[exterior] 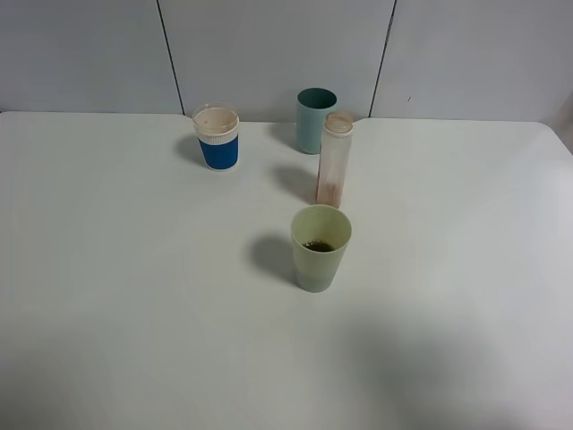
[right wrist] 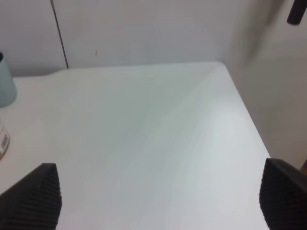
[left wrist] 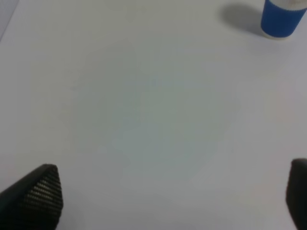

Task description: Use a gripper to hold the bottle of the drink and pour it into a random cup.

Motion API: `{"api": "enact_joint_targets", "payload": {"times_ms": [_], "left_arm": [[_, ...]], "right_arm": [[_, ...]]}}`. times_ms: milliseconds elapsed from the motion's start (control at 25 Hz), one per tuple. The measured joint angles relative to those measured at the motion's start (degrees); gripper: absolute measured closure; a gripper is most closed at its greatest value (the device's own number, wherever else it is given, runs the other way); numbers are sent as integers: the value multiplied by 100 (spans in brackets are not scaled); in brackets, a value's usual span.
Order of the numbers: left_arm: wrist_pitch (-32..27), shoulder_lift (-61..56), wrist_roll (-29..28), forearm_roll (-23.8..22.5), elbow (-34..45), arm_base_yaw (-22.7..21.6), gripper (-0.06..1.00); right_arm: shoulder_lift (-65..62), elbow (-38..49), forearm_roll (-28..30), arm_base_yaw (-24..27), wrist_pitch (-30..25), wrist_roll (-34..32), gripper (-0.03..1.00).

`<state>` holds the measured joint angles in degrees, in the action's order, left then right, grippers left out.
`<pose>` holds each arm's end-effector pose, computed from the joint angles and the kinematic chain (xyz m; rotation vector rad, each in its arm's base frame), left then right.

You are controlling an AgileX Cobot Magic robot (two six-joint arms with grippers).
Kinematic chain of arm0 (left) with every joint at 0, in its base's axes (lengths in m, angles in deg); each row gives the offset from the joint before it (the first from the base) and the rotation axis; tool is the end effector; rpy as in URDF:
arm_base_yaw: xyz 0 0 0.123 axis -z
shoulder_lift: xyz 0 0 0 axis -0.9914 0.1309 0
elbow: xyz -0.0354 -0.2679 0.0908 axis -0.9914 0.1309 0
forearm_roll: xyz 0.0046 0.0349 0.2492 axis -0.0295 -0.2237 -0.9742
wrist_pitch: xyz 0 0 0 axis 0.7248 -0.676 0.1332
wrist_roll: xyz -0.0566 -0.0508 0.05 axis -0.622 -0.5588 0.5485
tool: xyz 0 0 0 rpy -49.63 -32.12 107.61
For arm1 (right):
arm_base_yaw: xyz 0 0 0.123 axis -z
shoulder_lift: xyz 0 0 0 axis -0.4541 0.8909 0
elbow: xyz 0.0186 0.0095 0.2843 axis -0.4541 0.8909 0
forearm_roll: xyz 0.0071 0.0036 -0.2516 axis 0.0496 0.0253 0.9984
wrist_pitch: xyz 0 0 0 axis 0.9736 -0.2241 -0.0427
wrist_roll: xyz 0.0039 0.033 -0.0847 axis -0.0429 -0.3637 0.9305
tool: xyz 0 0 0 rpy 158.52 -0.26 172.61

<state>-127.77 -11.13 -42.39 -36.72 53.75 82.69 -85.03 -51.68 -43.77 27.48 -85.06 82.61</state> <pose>-0.0066 0.0008 0.2788 -0.0152 2.0324 -0.0029 -0.0287 -0.0086 0.3290 0.0478 1.8844 -0.1159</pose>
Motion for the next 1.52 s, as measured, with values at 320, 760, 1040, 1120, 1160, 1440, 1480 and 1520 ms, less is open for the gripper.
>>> {"api": "enact_joint_targets", "payload": {"times_ms": [320, 760, 1040, 1120, 1160, 1440, 1480, 1520], "left_arm": [[0, 0, 0, 0, 0, 0, 2], [0, 0, 0, 0, 0, 0, 2], [0, 0, 0, 0, 0, 0, 2], [0, 0, 0, 0, 0, 0, 2], [0, 0, 0, 0, 0, 0, 2], [0, 0, 0, 0, 0, 0, 2], [0, 0, 0, 0, 0, 0, 2], [0, 0, 0, 0, 0, 0, 2]], "right_arm": [[-163, 934, -249, 0, -201, 0, 16], [-158, 1093, -287, 0, 51, 0, 16], [-158, 1093, -287, 0, 51, 0, 16], [-158, 1093, -287, 0, 51, 0, 16], [-158, 1093, -287, 0, 51, 0, 16], [-158, 1093, -287, 0, 51, 0, 16], [-158, 1093, -287, 0, 51, 0, 16], [-158, 1093, -287, 0, 51, 0, 16]]}}
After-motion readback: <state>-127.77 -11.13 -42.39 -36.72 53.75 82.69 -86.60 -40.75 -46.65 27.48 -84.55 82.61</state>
